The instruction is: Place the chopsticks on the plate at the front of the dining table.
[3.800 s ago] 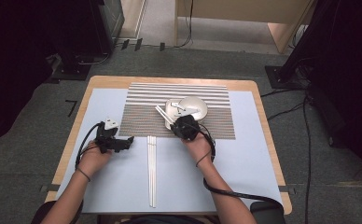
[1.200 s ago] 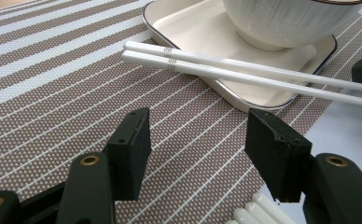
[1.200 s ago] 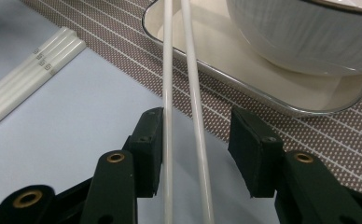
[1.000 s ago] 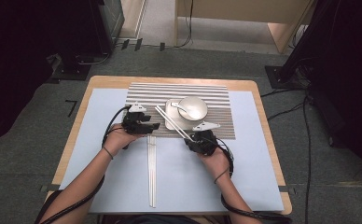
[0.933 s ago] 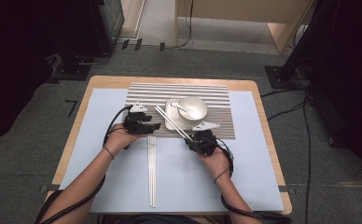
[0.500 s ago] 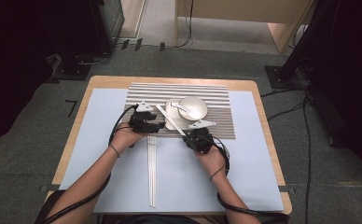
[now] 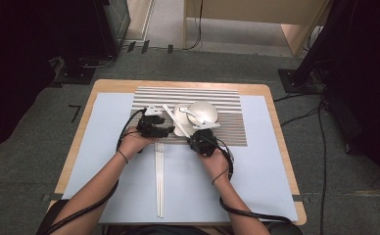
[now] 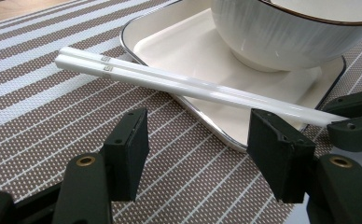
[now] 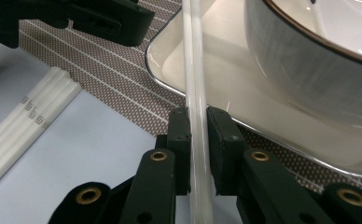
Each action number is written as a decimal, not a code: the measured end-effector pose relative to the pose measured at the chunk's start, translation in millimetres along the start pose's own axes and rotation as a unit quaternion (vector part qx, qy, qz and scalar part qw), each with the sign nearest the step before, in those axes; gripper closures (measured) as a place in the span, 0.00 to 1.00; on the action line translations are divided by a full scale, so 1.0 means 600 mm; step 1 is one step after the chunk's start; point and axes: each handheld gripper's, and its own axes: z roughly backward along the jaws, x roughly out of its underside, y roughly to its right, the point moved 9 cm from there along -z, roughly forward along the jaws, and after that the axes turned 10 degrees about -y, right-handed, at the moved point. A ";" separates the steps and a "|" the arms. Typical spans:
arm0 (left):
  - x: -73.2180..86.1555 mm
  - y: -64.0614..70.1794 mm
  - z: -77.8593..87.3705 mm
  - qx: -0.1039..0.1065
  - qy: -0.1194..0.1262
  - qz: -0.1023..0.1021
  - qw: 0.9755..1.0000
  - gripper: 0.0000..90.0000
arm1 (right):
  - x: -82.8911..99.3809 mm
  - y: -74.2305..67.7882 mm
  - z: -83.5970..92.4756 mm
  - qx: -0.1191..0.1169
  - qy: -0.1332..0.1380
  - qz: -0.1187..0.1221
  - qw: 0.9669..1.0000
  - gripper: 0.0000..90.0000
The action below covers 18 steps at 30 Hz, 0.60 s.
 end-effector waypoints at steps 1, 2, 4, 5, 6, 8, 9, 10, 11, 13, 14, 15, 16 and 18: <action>-0.001 0.000 0.000 0.000 0.001 0.000 1.000 0.43 | -0.001 -0.001 -0.001 0.001 0.000 0.001 1.000 0.89; -0.002 0.001 0.000 0.000 0.002 0.000 1.000 0.43 | -0.002 -0.002 -0.002 0.000 -0.001 0.004 1.000 0.89; -0.002 0.001 -0.001 0.000 0.002 0.000 1.000 0.43 | -0.003 -0.004 -0.003 0.001 0.000 0.019 1.000 0.87; -0.003 0.002 -0.001 0.001 0.002 0.000 1.000 0.43 | -0.003 -0.004 -0.003 0.001 0.002 0.022 1.000 0.85; -0.003 0.002 -0.002 0.001 0.003 0.000 1.000 0.43 | -0.004 -0.004 -0.003 0.000 0.004 0.022 1.000 0.83; -0.002 0.002 -0.004 0.001 0.001 0.000 1.000 0.43 | -0.004 -0.004 -0.002 -0.002 0.005 0.023 1.000 0.79; -0.002 0.002 -0.005 0.001 0.000 -0.001 1.000 0.43 | -0.003 -0.005 0.000 -0.003 0.006 0.022 1.000 0.77; -0.001 0.003 -0.005 0.000 0.000 -0.001 1.000 0.42 | -0.003 -0.005 0.002 -0.003 0.007 0.022 1.000 0.76; -0.001 0.003 -0.006 0.000 -0.001 -0.001 1.000 0.42 | -0.002 -0.005 0.005 -0.004 0.010 0.023 1.000 0.75; -0.001 0.004 -0.007 0.000 -0.002 -0.001 1.000 0.42 | 0.004 -0.005 0.012 -0.003 0.009 0.024 1.000 0.73; -0.001 0.004 -0.007 0.001 -0.001 -0.001 1.000 0.42 | 0.009 -0.005 0.017 -0.004 0.008 0.023 1.000 0.73; -0.001 0.004 -0.008 0.001 0.000 -0.001 1.000 0.42 | 0.014 -0.004 0.021 -0.005 0.007 0.023 1.000 0.73; -0.001 0.005 -0.008 0.001 0.001 0.000 1.000 0.42 | 0.018 -0.005 0.024 -0.006 0.005 0.021 1.000 0.73; -0.002 0.005 -0.009 0.001 0.001 0.000 1.000 0.42 | 0.030 -0.003 0.031 -0.006 0.002 0.018 1.000 0.74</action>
